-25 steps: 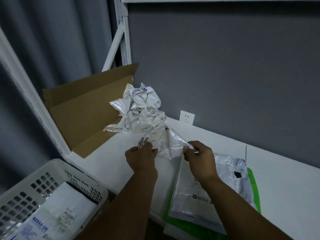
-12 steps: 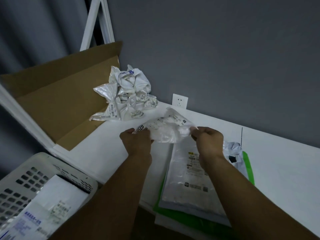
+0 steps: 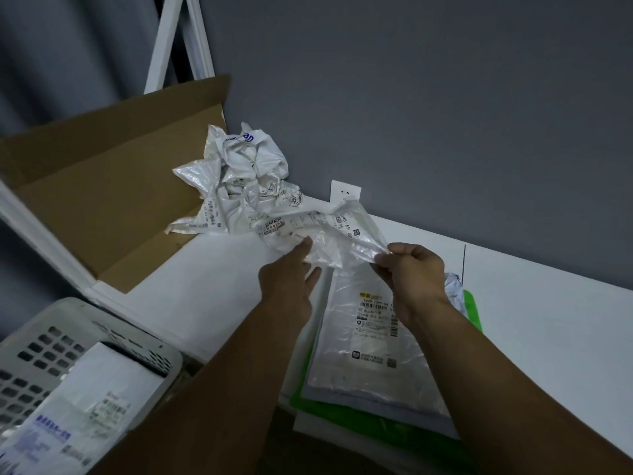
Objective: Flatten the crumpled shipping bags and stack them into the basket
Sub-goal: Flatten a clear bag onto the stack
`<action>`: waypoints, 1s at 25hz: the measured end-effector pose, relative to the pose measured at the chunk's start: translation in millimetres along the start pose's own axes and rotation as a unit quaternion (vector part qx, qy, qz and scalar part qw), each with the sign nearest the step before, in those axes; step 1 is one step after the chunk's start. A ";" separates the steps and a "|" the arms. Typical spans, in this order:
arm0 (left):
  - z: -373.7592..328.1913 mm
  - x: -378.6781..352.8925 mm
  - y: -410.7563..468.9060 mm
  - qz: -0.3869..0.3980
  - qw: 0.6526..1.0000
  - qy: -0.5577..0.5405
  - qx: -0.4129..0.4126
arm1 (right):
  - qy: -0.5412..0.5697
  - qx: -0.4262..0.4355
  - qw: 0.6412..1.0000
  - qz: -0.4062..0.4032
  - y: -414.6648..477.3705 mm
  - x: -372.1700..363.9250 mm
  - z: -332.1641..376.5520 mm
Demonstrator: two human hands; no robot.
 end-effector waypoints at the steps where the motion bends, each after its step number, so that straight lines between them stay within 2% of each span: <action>1: 4.1 -1.5 -0.8 0.002 1.000 0.004 0.012 | 0.003 -0.005 1.000 0.011 -1.4 -1.6 -0.3; 5: 9.7 -0.3 4.3 0.004 0.999 -0.014 0.041 | -0.016 -0.014 0.999 0.041 -1.5 -2.3 -0.6; 8: 6.0 4.1 12.1 -0.010 1.000 0.003 -0.003 | -0.028 -0.009 0.999 0.031 2.2 2.1 1.2; 17: -1.4 10.0 10.9 -0.077 0.983 0.160 -0.052 | -0.035 -0.018 0.995 -0.088 15.8 38.8 14.6; 19: -5.6 11.0 12.9 -0.086 0.975 0.199 -0.050 | -0.041 -0.014 0.992 -0.117 18.9 47.9 16.6; 21: -3.4 9.9 7.1 -0.085 0.969 0.230 -0.018 | -0.032 -0.009 0.993 -0.111 21.2 50.9 18.0; 23: 1.0 7.0 2.3 -0.040 0.979 0.201 0.018 | -0.024 -0.003 0.996 -0.089 19.2 49.1 19.4; 25: 1.3 0.9 3.9 0.044 0.992 0.118 0.031 | -0.045 0.001 0.996 -0.071 15.4 47.2 21.0</action>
Point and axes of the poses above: each hand's wrist, its own y-axis towards the middle knuckle, its own x-axis out of the back of the hand, z = x × y, the point moved 5 cm from there along y, towards the middle knuckle, and after that the axes turned 10 degrees about -y, right-handed, at the moved point
